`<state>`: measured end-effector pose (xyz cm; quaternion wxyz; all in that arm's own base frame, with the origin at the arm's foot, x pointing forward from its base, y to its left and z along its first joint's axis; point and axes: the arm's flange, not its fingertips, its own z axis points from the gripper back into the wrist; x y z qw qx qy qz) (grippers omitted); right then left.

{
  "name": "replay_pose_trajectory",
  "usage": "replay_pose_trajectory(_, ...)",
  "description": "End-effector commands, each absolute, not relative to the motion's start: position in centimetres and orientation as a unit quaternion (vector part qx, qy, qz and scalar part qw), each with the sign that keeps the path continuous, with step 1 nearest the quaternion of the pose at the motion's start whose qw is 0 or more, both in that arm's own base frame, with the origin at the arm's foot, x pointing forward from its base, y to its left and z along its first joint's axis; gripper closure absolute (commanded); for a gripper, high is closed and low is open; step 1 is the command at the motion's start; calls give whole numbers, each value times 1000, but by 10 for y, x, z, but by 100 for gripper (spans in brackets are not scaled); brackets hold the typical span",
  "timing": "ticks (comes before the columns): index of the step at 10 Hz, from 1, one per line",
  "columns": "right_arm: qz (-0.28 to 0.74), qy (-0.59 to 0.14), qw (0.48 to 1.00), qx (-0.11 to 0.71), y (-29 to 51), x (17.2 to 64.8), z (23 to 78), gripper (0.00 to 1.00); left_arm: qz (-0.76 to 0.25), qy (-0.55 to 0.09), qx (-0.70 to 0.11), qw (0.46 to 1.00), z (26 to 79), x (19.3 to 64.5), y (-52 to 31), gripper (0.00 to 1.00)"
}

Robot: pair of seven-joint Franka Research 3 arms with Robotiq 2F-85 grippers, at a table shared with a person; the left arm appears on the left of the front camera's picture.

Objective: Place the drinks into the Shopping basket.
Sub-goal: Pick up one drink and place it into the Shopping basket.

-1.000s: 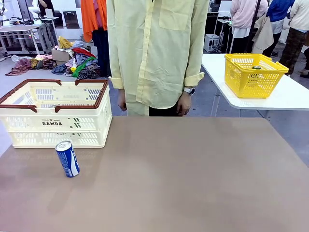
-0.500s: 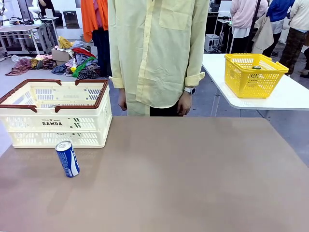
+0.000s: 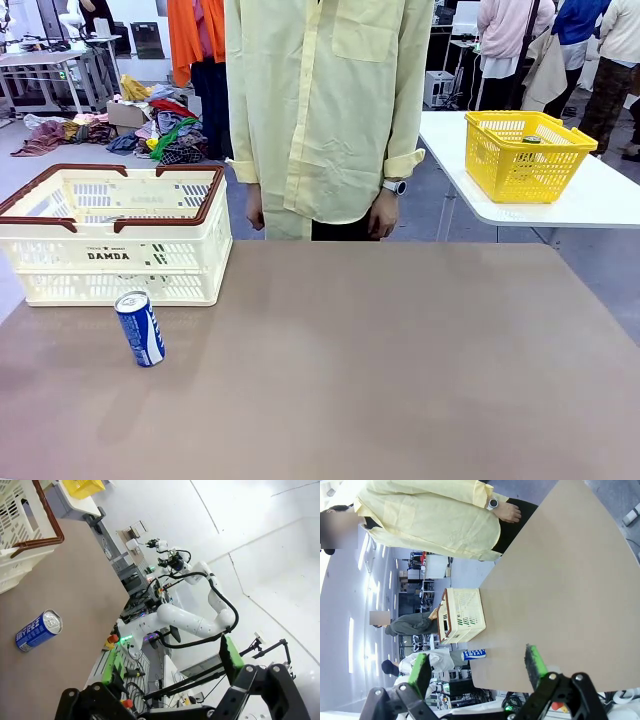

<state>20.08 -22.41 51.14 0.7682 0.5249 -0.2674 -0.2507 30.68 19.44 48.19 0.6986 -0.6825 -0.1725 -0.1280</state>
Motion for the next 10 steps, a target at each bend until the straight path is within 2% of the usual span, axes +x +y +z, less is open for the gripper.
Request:
replay_pose_trajectory(1, -242, -275, 764, 530, -225, 201, 514, 0, -133, -179, -686, 693, 485, 305, 196, 0)
replay_pose_trajectory(7, -242, -275, 764, 530, -225, 201, 514, 0, -128, -173, -683, 699, 482, 307, 195, 0)
replay_pose_trajectory(8, -242, -275, 764, 530, -225, 201, 514, 0, -171, -120, -634, 745, 511, 296, 143, 0)
replay_pose_trajectory(10, -242, -275, 764, 530, -225, 201, 514, 0, -264, -37, -544, 795, 546, 280, 40, 0)
